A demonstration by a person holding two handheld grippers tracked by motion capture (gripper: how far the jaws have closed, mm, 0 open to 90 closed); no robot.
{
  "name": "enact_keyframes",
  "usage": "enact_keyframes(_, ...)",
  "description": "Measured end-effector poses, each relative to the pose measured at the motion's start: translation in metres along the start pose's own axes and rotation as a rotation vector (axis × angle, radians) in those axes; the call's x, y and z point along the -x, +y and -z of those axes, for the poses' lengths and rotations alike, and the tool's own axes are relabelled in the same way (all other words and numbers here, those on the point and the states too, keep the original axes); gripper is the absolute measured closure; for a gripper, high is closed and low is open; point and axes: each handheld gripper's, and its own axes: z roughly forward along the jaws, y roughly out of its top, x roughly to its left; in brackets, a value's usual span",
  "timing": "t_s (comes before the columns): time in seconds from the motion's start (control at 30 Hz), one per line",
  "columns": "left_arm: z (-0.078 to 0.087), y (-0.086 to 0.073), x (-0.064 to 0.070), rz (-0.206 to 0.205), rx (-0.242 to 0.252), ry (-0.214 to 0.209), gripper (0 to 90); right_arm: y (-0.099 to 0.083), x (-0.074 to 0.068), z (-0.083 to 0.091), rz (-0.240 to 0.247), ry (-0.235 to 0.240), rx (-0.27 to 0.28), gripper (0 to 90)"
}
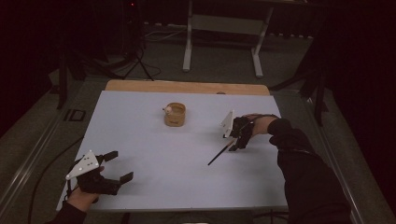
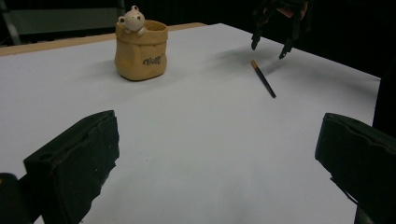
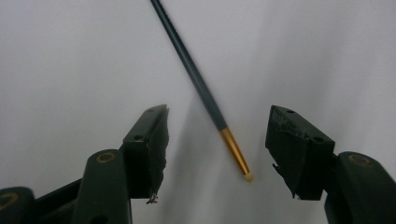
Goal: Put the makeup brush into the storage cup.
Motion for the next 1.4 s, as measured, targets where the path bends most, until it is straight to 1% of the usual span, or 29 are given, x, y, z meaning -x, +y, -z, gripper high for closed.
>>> enact_keyframes(0.03, 0.000, 0.000, 0.000, 0.004, 0.000, 0.002, 0.5, 0.004, 0.000, -0.001, 0.016, 0.012, -0.019, 40.9)
enact_keyframes(0.07, 0.000, 0.000, 0.000, 0.004, 0.000, 0.002, 0.5, 0.005, 0.000, -0.001, 0.029, 0.013, -0.021, 42.7)
enact_keyframes(0.1, 0.000, -0.001, 0.000, 0.006, 0.000, 0.003, 0.5, 0.005, 0.000, -0.001, 0.029, 0.013, -0.021, 42.7)
enact_keyframes(0.13, 0.000, -0.001, 0.000, 0.006, -0.001, 0.004, 0.6, 0.009, 0.000, -0.001, 0.062, 0.018, -0.010, 43.6)
enact_keyframes(0.3, 0.001, -0.001, 0.000, 0.002, -0.009, 0.012, 0.6, 0.016, 0.001, 0.001, 0.097, 0.027, 0.025, 44.9)
enact_keyframes(0.33, 0.001, -0.002, 0.000, 0.000, -0.010, 0.013, 0.6, 0.016, 0.001, 0.001, 0.097, 0.027, 0.025, 44.9)
enact_keyframes(0.37, 0.001, -0.002, 0.000, -0.001, -0.011, 0.014, 0.5, 0.018, -0.001, 0.000, 0.119, 0.029, 0.027, 46.0)
enact_keyframes(0.4, 0.001, -0.002, 0.000, -0.001, -0.012, 0.014, 0.5, 0.018, -0.001, 0.000, 0.119, 0.029, 0.027, 46.0)
enact_keyframes(0.43, 0.001, -0.002, 0.000, -0.001, -0.012, 0.014, 0.6, 0.020, -0.002, -0.001, 0.140, 0.037, 0.033, 48.1)
enact_keyframes(0.47, 0.001, -0.002, 0.000, 0.000, -0.013, 0.014, 0.6, 0.020, -0.002, -0.001, 0.140, 0.037, 0.033, 48.1)
enact_keyframes(0.5, 0.001, -0.002, 0.001, 0.000, -0.015, 0.014, 0.5, 0.022, -0.002, -0.002, 0.158, 0.040, 0.028, 50.6)
enact_keyframes(0.53, 0.001, -0.002, 0.001, 0.001, -0.016, 0.015, 0.5, 0.022, -0.002, -0.002, 0.158, 0.040, 0.028, 50.6)
enact_keyframes(0.57, 0.001, -0.002, 0.001, 0.005, -0.016, 0.016, 0.6, 0.024, -0.001, -0.003, 0.170, 0.047, 0.024, 53.3)
enact_keyframes(0.7, 0.001, -0.003, 0.000, 0.008, -0.016, 0.015, 0.5, 0.025, -0.002, -0.004, 0.189, 0.065, 0.017, 55.2)
enact_keyframes(0.73, 0.001, -0.003, 0.000, 0.009, -0.018, 0.014, 0.5, 0.024, -0.001, -0.005, 0.194, 0.070, 0.006, 55.2)
enact_keyframes(0.8, 0.001, -0.003, 0.000, 0.008, -0.019, 0.015, 0.6, 0.023, -0.001, -0.008, 0.201, 0.064, -0.043, 55.5)
enact_keyframes(0.83, 0.001, -0.003, 0.000, 0.009, -0.019, 0.014, 0.6, 0.022, 0.000, -0.010, 0.202, 0.072, -0.066, 56.9)
enact_keyframes(0.87, 0.001, -0.003, 0.000, 0.006, -0.021, 0.014, 0.6, 0.021, 0.000, -0.012, 0.216, 0.062, -0.091, 57.4)
enact_keyframes(0.9, 0.001, -0.003, 0.000, 0.006, -0.021, 0.014, 0.6, 0.021, 0.000, -0.012, 0.216, 0.062, -0.091, 57.4)
enact_keyframes(0.93, 0.001, -0.003, 0.000, 0.005, -0.021, 0.012, 0.6, 0.020, 0.001, -0.014, 0.220, 0.051, -0.108, 57.8)
enact_keyframes(0.97, 0.001, -0.003, 0.000, 0.004, -0.022, 0.013, 0.5, 0.020, 0.002, -0.016, 0.219, 0.051, -0.119, 59.4)
enact_keyframes(1.0, 0.001, -0.003, 0.001, 0.003, -0.022, 0.014, 0.5, 0.019, 0.002, -0.017, 0.233, 0.042, -0.130, 59.7)
enact_keyframes(1.07, 0.001, -0.003, 0.001, 0.003, -0.023, 0.013, 0.6, 0.020, 0.002, -0.020, 0.228, 0.044, -0.129, 60.0)
enact_keyframes(1.1, 0.001, -0.003, 0.001, 0.002, -0.023, 0.014, 0.5, 0.020, 0.002, -0.021, 0.237, 0.042, -0.140, 62.4)
enact_keyframes(1.13, 0.001, -0.003, 0.001, 0.002, -0.023, 0.012, 0.6, 0.021, 0.001, -0.022, 0.253, 0.037, -0.143, 62.3)
enact_keyframes(1.17, 0.001, -0.003, 0.001, 0.002, -0.024, 0.012, 0.6, 0.021, 0.002, -0.023, 0.247, 0.037, -0.144, 62.4)
enact_keyframes(1.23, 0.001, -0.003, 0.001, 0.000, -0.024, 0.012, 0.5, 0.021, 0.003, -0.024, 0.254, 0.033, -0.146, 63.9)
enact_keyframes(1.27, 0.001, -0.003, 0.001, 0.000, -0.024, 0.012, 0.6, 0.021, 0.003, -0.024, 0.255, 0.029, -0.159, 64.0)
enact_keyframes(1.4, 0.001, -0.003, 0.001, 0.001, -0.023, 0.012, 0.5, 0.021, 0.004, -0.028, 0.267, 0.037, -0.159, 66.0)
